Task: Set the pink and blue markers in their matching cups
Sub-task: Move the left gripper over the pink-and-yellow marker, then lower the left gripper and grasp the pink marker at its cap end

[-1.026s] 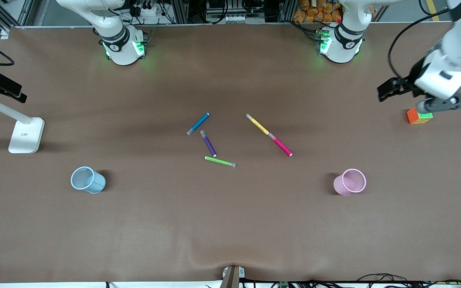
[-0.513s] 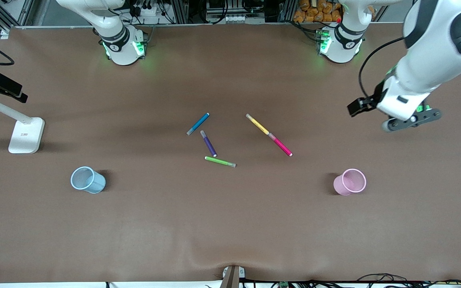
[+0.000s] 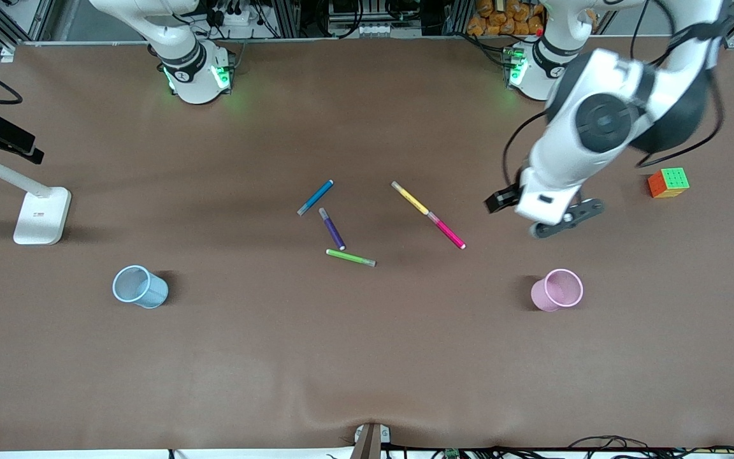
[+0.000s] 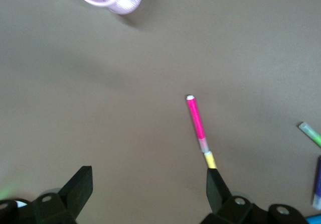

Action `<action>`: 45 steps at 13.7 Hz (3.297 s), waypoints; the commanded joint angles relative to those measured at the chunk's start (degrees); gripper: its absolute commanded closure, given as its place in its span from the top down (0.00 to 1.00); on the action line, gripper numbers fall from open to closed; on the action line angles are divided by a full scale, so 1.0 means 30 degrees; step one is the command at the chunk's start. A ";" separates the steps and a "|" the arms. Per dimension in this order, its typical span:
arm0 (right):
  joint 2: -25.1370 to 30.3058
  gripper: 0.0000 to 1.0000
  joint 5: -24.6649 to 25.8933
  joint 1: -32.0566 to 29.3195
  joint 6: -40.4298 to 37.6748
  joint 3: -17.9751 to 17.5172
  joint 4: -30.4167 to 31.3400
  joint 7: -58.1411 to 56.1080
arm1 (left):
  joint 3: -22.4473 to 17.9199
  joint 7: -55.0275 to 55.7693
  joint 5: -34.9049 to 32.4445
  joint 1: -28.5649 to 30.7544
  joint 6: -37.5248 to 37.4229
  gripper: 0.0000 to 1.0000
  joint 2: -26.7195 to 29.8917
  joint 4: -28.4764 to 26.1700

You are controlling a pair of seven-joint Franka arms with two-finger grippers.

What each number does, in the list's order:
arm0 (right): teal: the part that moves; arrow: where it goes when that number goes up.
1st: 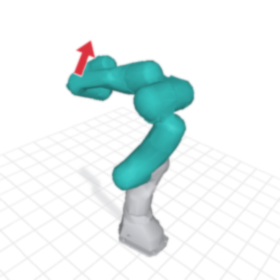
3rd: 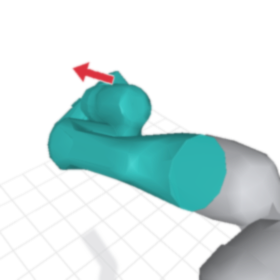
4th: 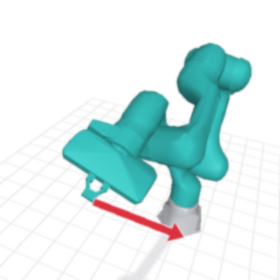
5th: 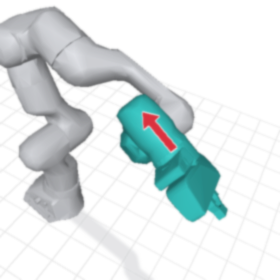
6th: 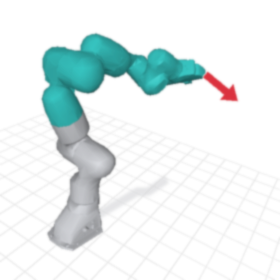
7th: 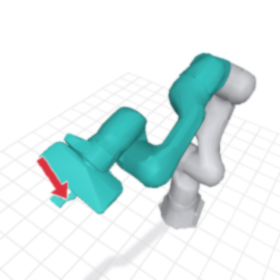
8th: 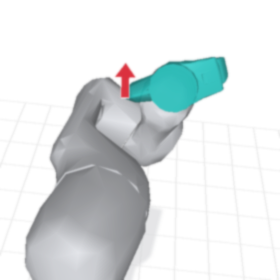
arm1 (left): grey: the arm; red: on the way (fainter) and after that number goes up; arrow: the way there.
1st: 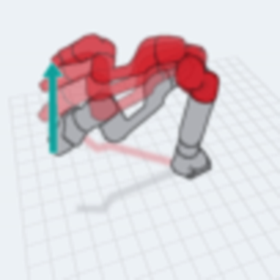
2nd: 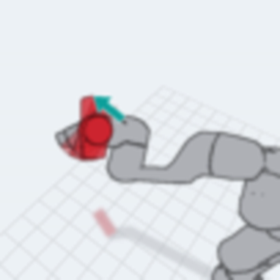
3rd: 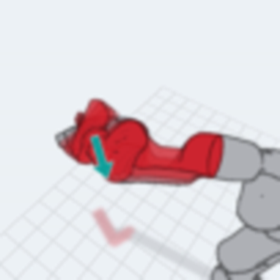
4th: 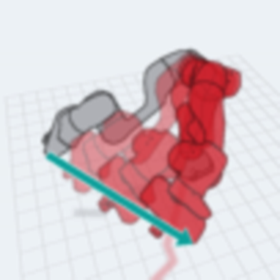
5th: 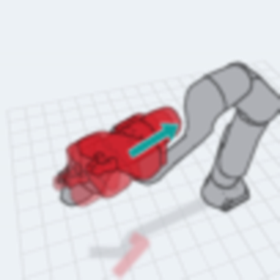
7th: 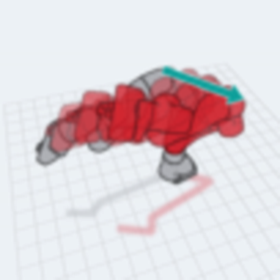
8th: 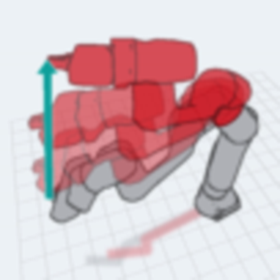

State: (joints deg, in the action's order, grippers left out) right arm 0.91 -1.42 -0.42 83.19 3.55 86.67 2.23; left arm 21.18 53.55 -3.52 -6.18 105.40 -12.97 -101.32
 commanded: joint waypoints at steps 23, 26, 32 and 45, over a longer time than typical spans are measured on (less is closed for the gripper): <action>-0.0186 1.00 -0.0434 -0.0797 -0.0309 -0.0101 -0.0297 -0.0217 | 0.0030 1.8764 -0.8575 -0.4592 0.8312 0.81 -0.6662 -0.2673; -0.0186 1.00 -0.0434 -0.0797 -0.0309 -0.0101 -0.0297 -0.0217 | 0.0060 1.9853 -0.9138 -0.4591 0.8636 0.75 -0.7103 -0.2702; -0.0186 1.00 -0.0463 -0.0827 -0.0309 -0.0101 -0.0297 -0.0217 | 0.0118 2.1639 -0.9138 -0.5234 0.8959 0.68 -0.7104 -0.3404; -0.0215 1.00 -0.0463 -0.0944 -0.0309 -0.0101 -0.0297 -0.0188 | 0.0118 2.1292 -0.9138 -0.4973 0.9019 0.00 -0.6606 -0.3057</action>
State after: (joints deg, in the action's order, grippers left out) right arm 0.82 -1.80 -1.84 82.89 3.98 86.67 2.22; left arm 21.52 116.62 -29.66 -21.62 131.45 -34.50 -110.37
